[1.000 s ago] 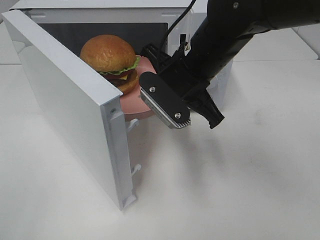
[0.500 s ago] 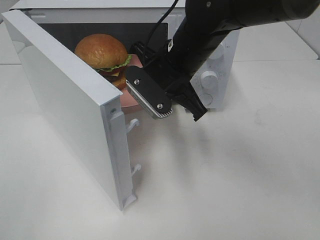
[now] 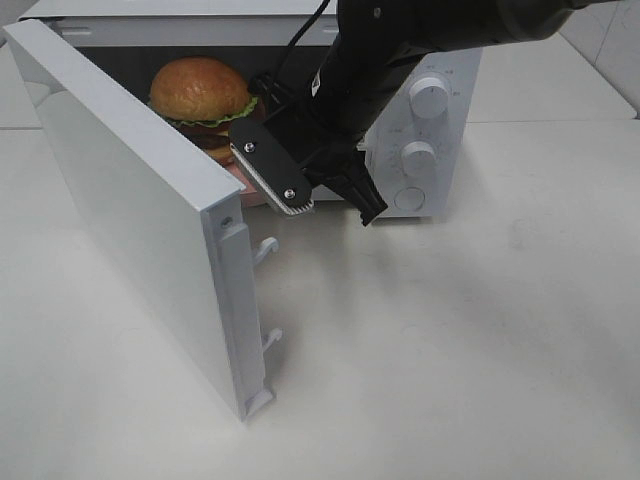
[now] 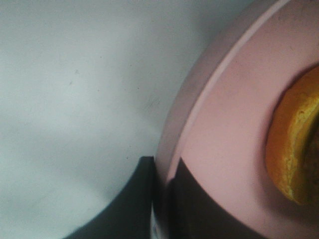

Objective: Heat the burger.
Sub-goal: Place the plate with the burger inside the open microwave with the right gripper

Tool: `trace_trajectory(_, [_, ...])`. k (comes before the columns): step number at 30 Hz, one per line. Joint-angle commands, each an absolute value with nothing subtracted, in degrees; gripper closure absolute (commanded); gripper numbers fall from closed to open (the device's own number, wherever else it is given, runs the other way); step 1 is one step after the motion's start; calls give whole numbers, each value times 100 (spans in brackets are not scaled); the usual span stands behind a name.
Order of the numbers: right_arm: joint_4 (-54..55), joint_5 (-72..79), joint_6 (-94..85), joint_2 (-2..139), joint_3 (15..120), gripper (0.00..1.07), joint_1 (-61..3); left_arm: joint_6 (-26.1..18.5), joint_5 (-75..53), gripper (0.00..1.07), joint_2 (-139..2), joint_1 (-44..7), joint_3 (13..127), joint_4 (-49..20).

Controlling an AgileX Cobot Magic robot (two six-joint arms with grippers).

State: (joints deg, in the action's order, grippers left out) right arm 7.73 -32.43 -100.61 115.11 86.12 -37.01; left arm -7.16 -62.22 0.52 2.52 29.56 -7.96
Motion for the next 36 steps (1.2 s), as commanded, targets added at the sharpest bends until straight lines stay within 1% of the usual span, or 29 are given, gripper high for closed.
trace_trajectory(1, [676, -2979, -9826, 11585, 8887, 107, -3690, -710, -6165, 7, 120, 223, 2962, -848])
trace_trajectory(4, [527, -2991, -9597, 11740, 9087, 107, -3690, -710, -6165, 7, 120, 223, 2962, -848])
trace_trajectory(14, [527, -2997, -9465, 12204, 9672, 107, -3724, -705, -6165, 7, 120, 223, 2962, -848])
trace_trajectory(21, [521, -3060, -9093, 12668, 10405, 107, -3753, -705, -6165, 7, 120, 223, 2962, -848])
trace_trajectory(36, [206, -3363, -8491, 13310, 11488, 107, -3753, -705, -6165, 7, 120, 223, 2962, -848])
